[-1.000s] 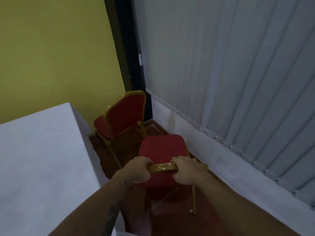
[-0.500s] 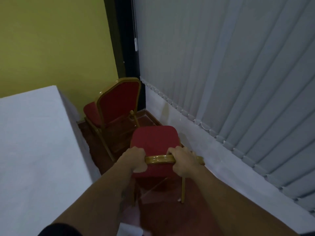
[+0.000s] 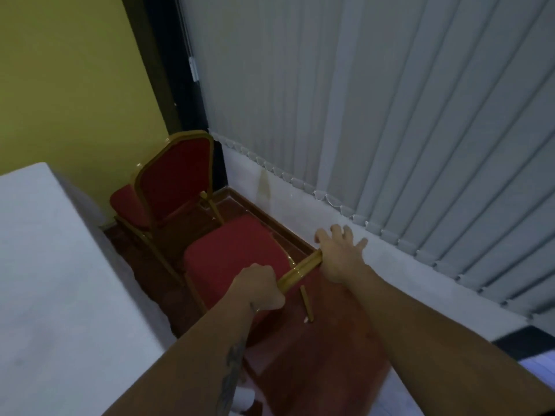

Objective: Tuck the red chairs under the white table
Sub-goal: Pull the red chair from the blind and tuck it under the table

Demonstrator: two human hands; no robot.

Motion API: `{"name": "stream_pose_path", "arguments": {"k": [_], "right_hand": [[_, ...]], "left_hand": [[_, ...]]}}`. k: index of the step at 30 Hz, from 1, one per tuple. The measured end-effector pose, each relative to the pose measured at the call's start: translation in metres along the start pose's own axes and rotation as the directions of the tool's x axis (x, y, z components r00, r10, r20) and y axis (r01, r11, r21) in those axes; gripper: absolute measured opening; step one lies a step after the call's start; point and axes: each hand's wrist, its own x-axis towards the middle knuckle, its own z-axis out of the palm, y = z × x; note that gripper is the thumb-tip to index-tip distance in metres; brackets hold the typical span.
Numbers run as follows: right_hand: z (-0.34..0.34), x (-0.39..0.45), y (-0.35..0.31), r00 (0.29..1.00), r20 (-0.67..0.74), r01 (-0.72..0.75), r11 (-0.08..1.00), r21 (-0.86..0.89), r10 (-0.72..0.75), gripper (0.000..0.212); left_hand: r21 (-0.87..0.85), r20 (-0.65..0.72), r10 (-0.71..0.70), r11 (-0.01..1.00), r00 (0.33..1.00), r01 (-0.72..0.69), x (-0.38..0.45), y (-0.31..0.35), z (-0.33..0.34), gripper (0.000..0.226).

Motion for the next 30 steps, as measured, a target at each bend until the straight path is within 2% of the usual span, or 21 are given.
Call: {"name": "stream_pose_path", "arguments": {"k": [2, 4, 6, 8, 10, 11, 13, 16, 20, 23, 27, 30], "right_hand": [[0.001, -0.005, 0.012, 0.982, 0.026, -0.188, 0.943, 0.274, 0.188, 0.059], [0.000, -0.011, 0.019, 0.954, 0.118, -0.288, 0.724, 0.627, 0.277, 0.059], [-0.007, -0.018, 0.016, 0.907, 0.233, -0.383, 0.457, 0.803, 0.351, 0.056], [-0.013, -0.022, 0.008, 0.884, 0.318, -0.411, 0.245, 0.878, 0.342, 0.037], [-0.016, -0.026, -0.002, 0.879, 0.396, -0.433, 0.096, 0.896, 0.265, 0.018], [-0.014, -0.026, -0.007, 0.875, 0.426, -0.450, 0.061, 0.891, 0.232, 0.019], [-0.005, -0.022, -0.016, 0.863, 0.451, -0.465, 0.010, 0.885, 0.229, 0.039], [0.006, -0.010, -0.018, 0.864, 0.443, -0.427, -0.116, 0.897, 0.240, 0.062], [0.016, 0.011, -0.009, 0.883, 0.417, -0.395, -0.140, 0.908, 0.214, 0.081], [0.010, 0.034, 0.005, 0.893, 0.417, -0.397, -0.143, 0.907, 0.167, 0.078], [-0.016, 0.072, 0.029, 0.910, 0.410, -0.408, -0.043, 0.912, 0.069, 0.076], [-0.029, 0.086, 0.042, 0.922, 0.387, -0.388, 0.034, 0.921, 0.023, 0.067]], "left_hand": [[-0.009, -0.007, 0.008, 1.000, 1.000, -0.008, 0.001, 0.001, 0.007, 0.046], [-0.046, 0.010, 0.001, 0.999, 1.000, -0.001, 0.003, -0.003, 0.017, 0.047], [-0.131, 0.017, 0.003, 0.991, 1.000, 0.000, 0.005, -0.009, 0.025, 0.045], [-0.209, -0.005, 0.020, 0.978, 1.000, -0.020, 0.004, -0.014, 0.031, 0.044], [-0.258, -0.040, 0.043, 0.965, 0.998, -0.052, 0.004, -0.017, 0.037, 0.057], [-0.284, -0.049, 0.053, 0.957, 0.997, -0.065, 0.002, -0.018, 0.039, 0.066], [-0.342, -0.052, 0.062, 0.937, 0.997, -0.076, 0.002, -0.019, 0.042, 0.072], [-0.314, -0.014, 0.091, 0.945, 0.996, -0.090, 0.006, -0.016, 0.033, 0.055], [-0.142, 0.098, 0.069, 0.988, 0.993, -0.054, 0.013, 0.000, 0.013, 0.029], [-0.100, 0.099, 0.035, 0.995, 0.994, -0.025, 0.022, 0.022, 0.000, 0.022], [-0.134, 0.039, -0.012, 0.991, 0.999, 0.017, 0.032, 0.063, -0.016, 0.016], [-0.188, 0.029, -0.070, 0.979, 0.997, 0.074, 0.040, 0.087, -0.017, 0.027]]}}
